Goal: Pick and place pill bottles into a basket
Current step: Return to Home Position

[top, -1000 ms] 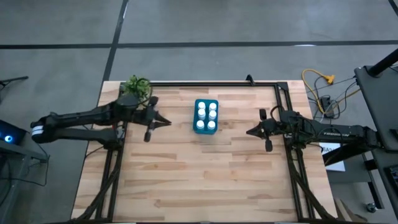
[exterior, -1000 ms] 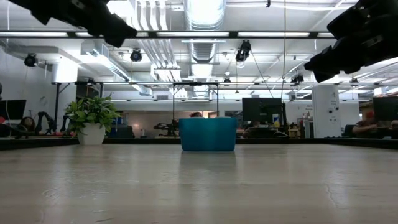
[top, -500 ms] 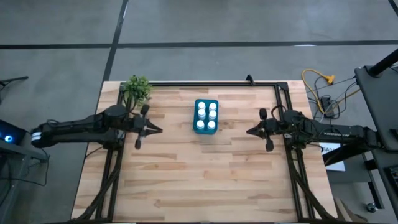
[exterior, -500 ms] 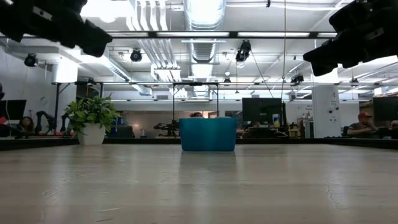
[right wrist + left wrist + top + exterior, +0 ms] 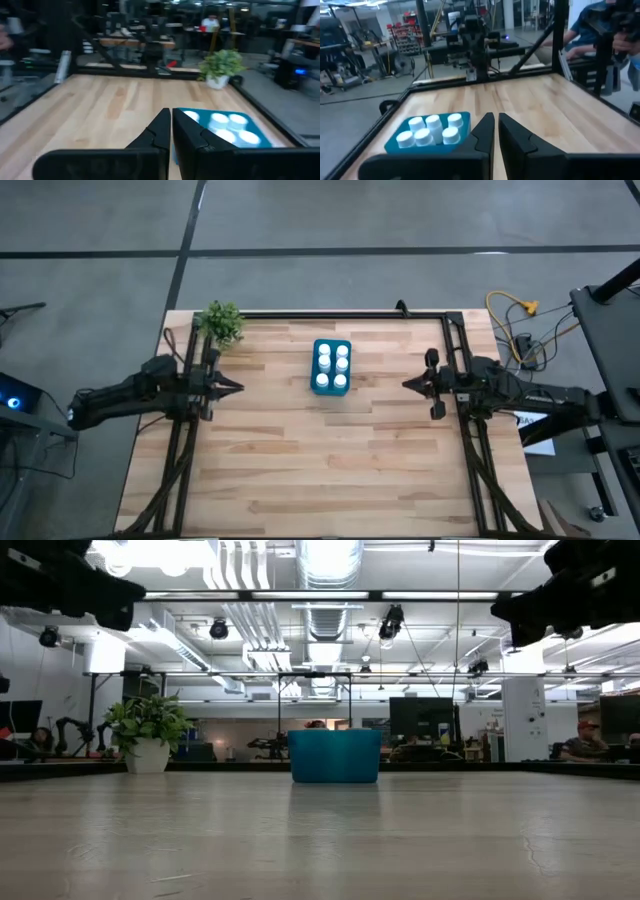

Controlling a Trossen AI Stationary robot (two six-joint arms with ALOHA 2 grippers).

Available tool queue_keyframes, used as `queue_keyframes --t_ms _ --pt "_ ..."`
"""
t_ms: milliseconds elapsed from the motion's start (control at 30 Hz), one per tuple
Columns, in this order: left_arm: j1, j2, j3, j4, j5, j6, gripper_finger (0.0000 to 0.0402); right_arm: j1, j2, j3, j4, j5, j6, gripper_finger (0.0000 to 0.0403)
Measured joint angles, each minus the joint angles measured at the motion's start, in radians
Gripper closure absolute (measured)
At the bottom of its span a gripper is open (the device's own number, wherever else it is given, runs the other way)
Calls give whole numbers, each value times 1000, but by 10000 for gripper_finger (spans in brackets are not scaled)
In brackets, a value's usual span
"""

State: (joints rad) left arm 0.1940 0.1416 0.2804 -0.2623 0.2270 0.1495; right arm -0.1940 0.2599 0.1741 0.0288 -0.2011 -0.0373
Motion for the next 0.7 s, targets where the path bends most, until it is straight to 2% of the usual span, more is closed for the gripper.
queue_keyframes --t_ms 100,233,367,600,700 --pt "0 -61 -32 -15 -1 -15 394 -1 -35 0 -39 48 7 394" --pt "0 -118 -62 21 0 -37 394 0 -64 0 -41 47 34 394" --pt "-1 -110 -95 28 -1 -39 394 -1 -78 0 -61 46 34 394" --pt "0 -114 -169 188 -54 -41 394 -1 -83 -1 -83 84 60 394" --pt "0 -105 -180 192 -54 -58 394 -1 -82 -3 -85 89 56 394"
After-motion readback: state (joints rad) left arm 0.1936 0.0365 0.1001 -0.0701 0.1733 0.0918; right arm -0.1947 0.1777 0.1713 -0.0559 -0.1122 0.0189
